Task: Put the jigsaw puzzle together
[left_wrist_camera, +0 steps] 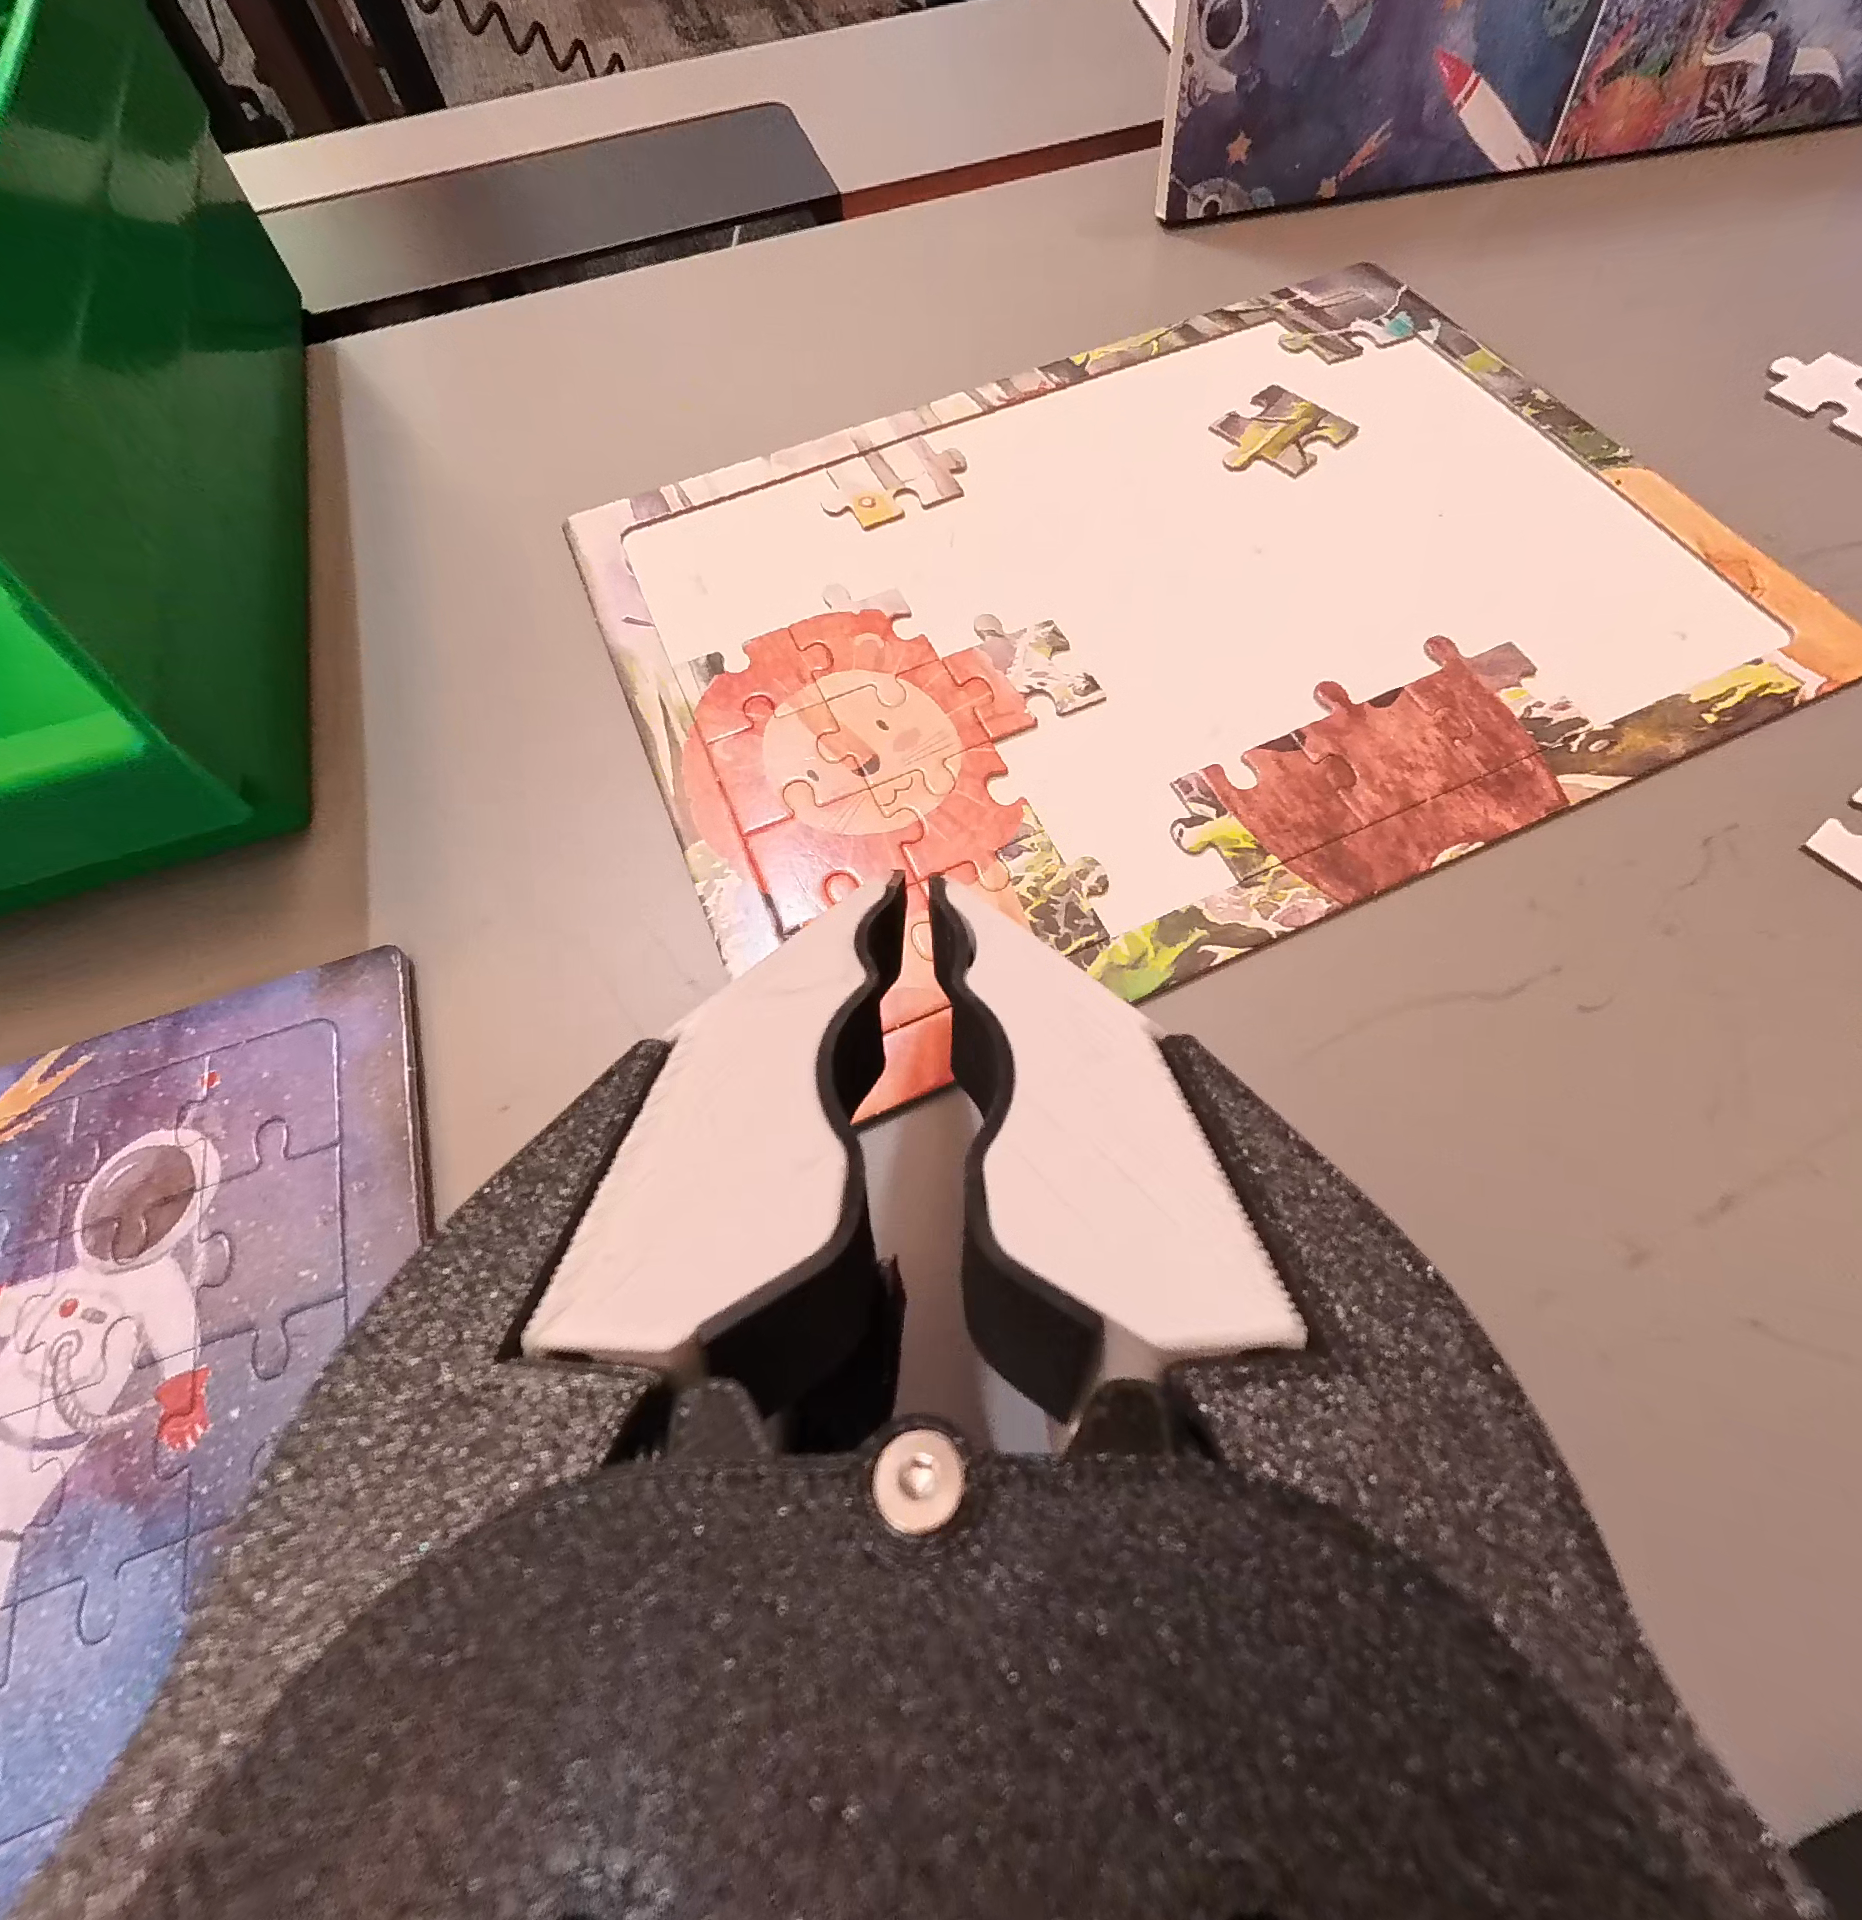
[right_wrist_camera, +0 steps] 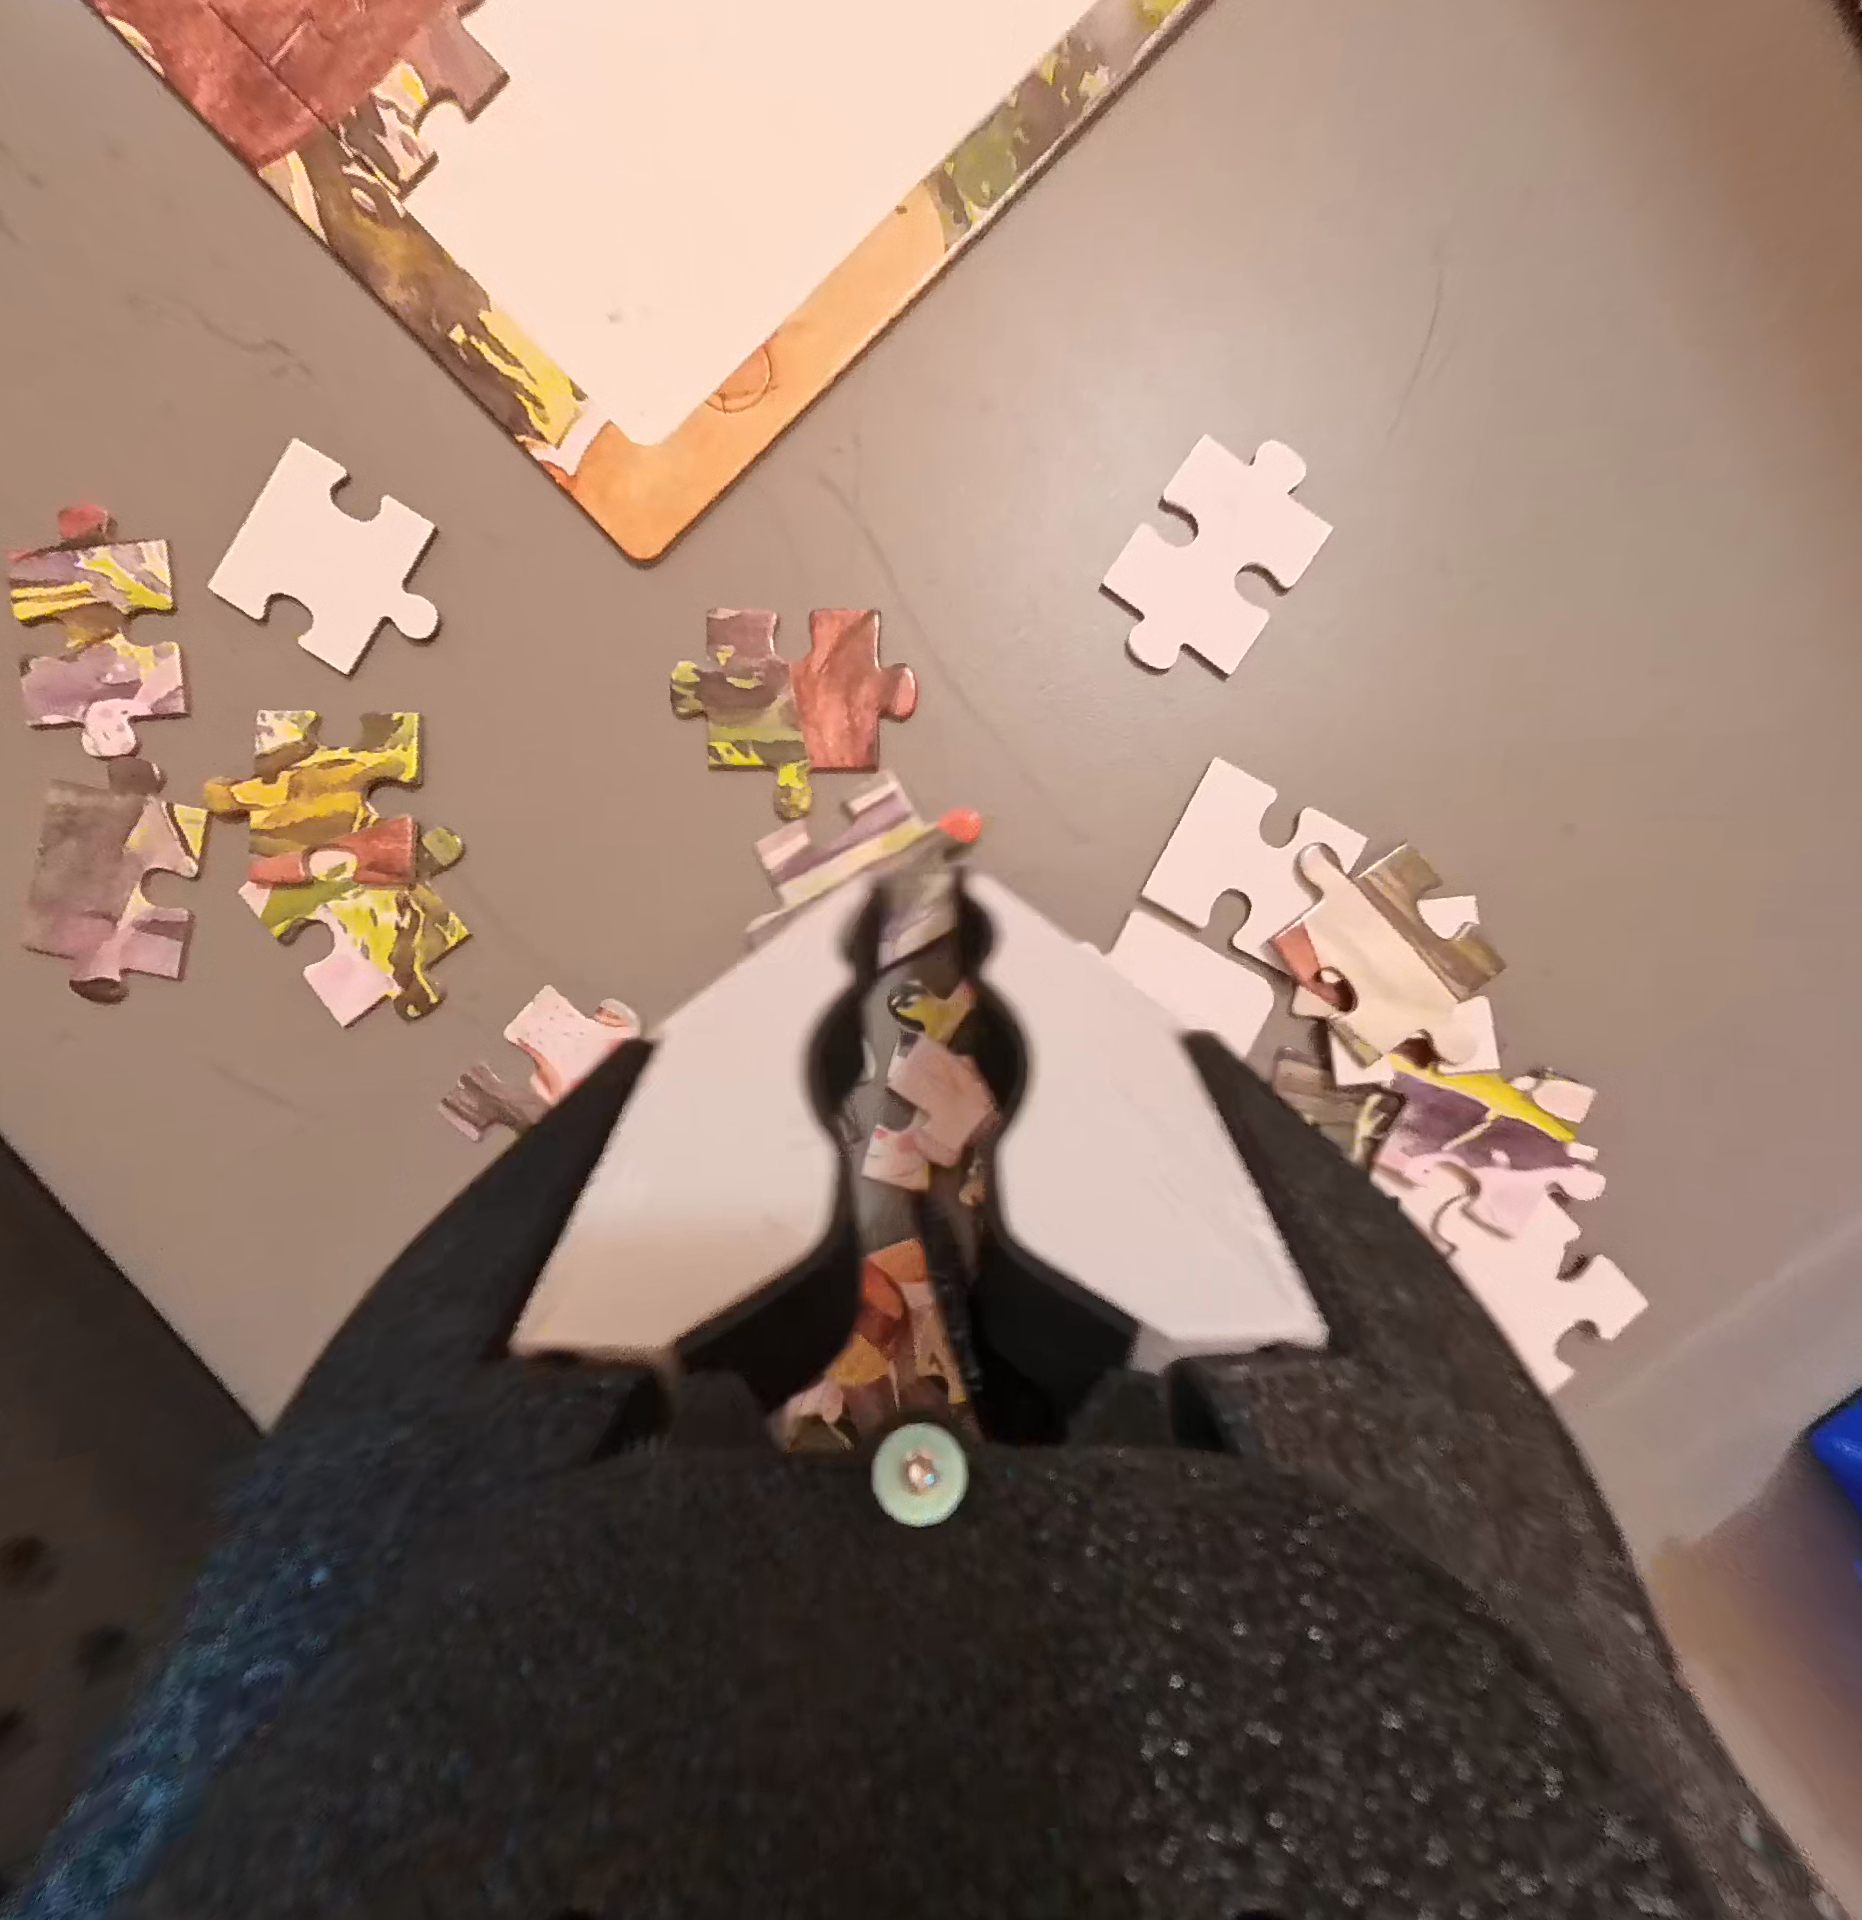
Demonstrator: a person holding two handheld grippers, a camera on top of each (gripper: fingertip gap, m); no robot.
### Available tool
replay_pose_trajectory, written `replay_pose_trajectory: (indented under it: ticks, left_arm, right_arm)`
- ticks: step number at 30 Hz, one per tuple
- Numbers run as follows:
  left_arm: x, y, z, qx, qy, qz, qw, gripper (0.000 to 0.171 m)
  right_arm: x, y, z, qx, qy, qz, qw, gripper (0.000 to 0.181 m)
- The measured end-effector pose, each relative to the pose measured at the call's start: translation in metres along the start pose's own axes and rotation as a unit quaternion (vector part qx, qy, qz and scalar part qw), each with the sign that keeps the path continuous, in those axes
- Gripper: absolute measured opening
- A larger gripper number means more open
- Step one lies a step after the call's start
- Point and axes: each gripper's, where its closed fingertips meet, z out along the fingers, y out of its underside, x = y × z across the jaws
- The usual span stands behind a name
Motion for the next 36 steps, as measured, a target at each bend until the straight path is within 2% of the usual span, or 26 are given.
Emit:
replay_pose_trajectory:
  ticks: [1, 5, 8, 11, 12, 15, 19, 22, 23, 25, 28, 33, 36]
  left_arm:
    - [0.0, 0.0, 0.0, 0.0, 0.0, 0.001, 1.0, 0.004]
    - [0.0, 0.0, 0.0, -0.001, 0.0, 0.001, 1.0, 0.004]
    - [0.0, 0.0, 0.0, -0.001, 0.0, 0.001, 1.0, 0.004]
    - [0.001, 0.0, 0.0, -0.001, 0.0, 0.002, 1.0, 0.004]
    - [0.001, 0.0, 0.0, -0.001, 0.0, 0.002, 1.0, 0.004]
    - [0.001, 0.0, 0.0, -0.001, 0.001, 0.002, 1.0, 0.004]
    - [0.001, 0.0, 0.0, -0.001, 0.001, 0.003, 1.0, 0.004]
    - [0.001, 0.0, 0.001, -0.002, 0.0, 0.004, 1.0, 0.004]
    - [0.001, 0.0, 0.001, -0.002, 0.0, 0.004, 1.0, 0.004]
    - [0.001, 0.0, 0.0, -0.002, 0.0, 0.004, 1.0, 0.004]
    - [0.001, 0.0, 0.0, -0.002, 0.0, 0.004, 1.0, 0.004]
    - [0.001, 0.001, 0.001, -0.002, 0.0, 0.006, 1.0, 0.004]
    - [0.001, 0.0, 0.0, -0.002, 0.0, 0.005, 1.0, 0.004]
  right_arm:
    - [0.0, -0.003, -0.003, 0.006, 0.006, -0.007, 1.0, 0.0]
    - [-0.008, -0.014, -0.013, 0.021, 0.004, -0.021, 1.0, 0.004]
    - [-0.002, -0.011, -0.014, 0.01, 0.015, -0.013, 1.0, 0.013]
    - [0.008, -0.002, -0.007, -0.01, 0.02, 0.021, 1.0, 0.043]
    - [0.009, 0.001, -0.004, -0.016, 0.019, 0.028, 0.999, 0.046]
    - [0.012, 0.003, 0.003, -0.016, 0.025, 0.035, 0.999, 0.048]
    - [0.001, 0.001, 0.005, -0.004, -0.006, 0.052, 0.999, 0.034]
    - [-0.009, 0.002, 0.004, -0.003, -0.021, 0.043, 0.999, 0.053]
    - [-0.011, 0.003, 0.004, -0.004, -0.021, 0.039, 0.999, 0.054]
    - [-0.016, 0.005, 0.002, -0.007, -0.029, 0.037, 0.999, 0.054]
    - [-0.021, 0.011, -0.001, -0.015, -0.032, 0.024, 0.999, 0.044]
    - [-0.017, 0.017, -0.004, -0.032, -0.001, -0.001, 0.999, 0.034]
    - [0.001, 0.02, -0.024, -0.011, 0.041, 0.004, 0.999, 0.034]
